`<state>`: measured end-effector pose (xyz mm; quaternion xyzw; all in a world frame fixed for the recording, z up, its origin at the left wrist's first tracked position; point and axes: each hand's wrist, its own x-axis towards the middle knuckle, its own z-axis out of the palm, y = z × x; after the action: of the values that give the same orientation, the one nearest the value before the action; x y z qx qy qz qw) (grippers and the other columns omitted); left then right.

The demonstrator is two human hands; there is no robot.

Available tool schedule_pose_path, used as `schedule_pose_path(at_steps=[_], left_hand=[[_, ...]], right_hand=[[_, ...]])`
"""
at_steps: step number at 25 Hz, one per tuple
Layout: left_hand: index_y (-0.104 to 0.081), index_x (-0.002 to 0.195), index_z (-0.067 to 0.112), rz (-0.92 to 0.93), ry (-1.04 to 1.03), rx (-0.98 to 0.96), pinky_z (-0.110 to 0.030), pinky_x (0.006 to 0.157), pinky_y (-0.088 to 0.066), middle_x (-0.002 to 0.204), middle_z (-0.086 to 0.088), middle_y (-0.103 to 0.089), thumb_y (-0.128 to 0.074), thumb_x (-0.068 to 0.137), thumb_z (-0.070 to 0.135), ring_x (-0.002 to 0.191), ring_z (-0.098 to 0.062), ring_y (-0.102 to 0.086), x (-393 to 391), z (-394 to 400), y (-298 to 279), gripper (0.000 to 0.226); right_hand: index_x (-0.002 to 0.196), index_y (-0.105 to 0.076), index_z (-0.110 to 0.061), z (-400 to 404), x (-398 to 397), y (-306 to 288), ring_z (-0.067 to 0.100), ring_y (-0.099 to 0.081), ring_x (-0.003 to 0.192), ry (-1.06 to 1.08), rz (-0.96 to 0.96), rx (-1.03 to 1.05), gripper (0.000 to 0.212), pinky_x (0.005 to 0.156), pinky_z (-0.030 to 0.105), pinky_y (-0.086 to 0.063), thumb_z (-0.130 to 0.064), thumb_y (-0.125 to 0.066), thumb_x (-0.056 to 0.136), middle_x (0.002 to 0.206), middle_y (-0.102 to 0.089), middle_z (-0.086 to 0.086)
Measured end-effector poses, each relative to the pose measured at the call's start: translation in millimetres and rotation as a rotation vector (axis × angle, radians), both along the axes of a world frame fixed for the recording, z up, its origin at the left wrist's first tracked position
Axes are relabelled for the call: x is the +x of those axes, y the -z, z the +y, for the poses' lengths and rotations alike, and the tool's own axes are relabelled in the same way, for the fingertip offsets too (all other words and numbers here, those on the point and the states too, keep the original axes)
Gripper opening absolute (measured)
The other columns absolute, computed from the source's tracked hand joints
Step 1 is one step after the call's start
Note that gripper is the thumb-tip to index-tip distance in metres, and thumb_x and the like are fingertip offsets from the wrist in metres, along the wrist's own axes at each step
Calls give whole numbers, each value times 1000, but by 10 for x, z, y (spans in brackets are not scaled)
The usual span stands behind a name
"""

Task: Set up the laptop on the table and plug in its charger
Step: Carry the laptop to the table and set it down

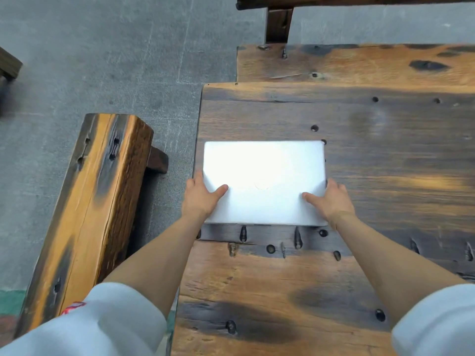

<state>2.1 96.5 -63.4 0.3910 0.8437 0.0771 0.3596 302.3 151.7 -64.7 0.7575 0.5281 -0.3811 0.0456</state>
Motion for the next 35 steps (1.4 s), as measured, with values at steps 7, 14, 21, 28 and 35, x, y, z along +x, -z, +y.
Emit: schedule_pose_path(at_steps=[7, 14, 21, 28, 35], left_hand=[[-27, 146, 24, -103, -258, -90, -48, 109, -36, 143, -16, -34, -85, 69, 39, 129, -39, -40, 1, 250, 115, 97], [-31, 145, 5, -229, -405, -150, -51, 107, -40, 145, -18, -42, -91, 62, 23, 128, -39, -46, -109, 313, 57, 104], [-40, 129, 6, -402, -423, -17, -38, 84, -54, 125, -11, -59, -89, 64, 9, 100, -28, -63, -44, -66, -332, 82], [-41, 123, 7, -483, -323, 129, -31, 70, -46, 110, -7, -58, -87, 67, 6, 86, -22, -59, 136, -591, -1061, 73], [-44, 113, 9, -464, -144, 240, -25, 57, -42, 104, -4, -58, -88, 69, 15, 75, -11, -57, 452, -1111, -1595, 63]], right_hand=[[137, -39, -7, 248, -67, 121, 36, -41, 128, 341, 164, -25, 76, 107, 48, -38, -41, -74, 79, 142, -35, 15], [90, -61, -4, 278, 30, 50, 31, -66, 84, 569, 491, -121, 18, 81, 43, -54, -10, -75, 82, 111, -69, 20], [108, -51, -5, -90, 170, -379, 24, -64, 75, 569, 516, -86, 39, 60, 32, -50, -9, -77, 80, 103, -66, 15], [104, -42, -12, -683, 380, -1104, 14, -52, 69, 489, 474, 161, 40, 54, 27, -37, -17, -75, 82, 86, -55, 0], [109, -42, -13, -1492, 779, -1677, 22, -56, 82, 524, 462, 316, 46, 74, 37, -45, -17, -77, 80, 102, -56, 7]])
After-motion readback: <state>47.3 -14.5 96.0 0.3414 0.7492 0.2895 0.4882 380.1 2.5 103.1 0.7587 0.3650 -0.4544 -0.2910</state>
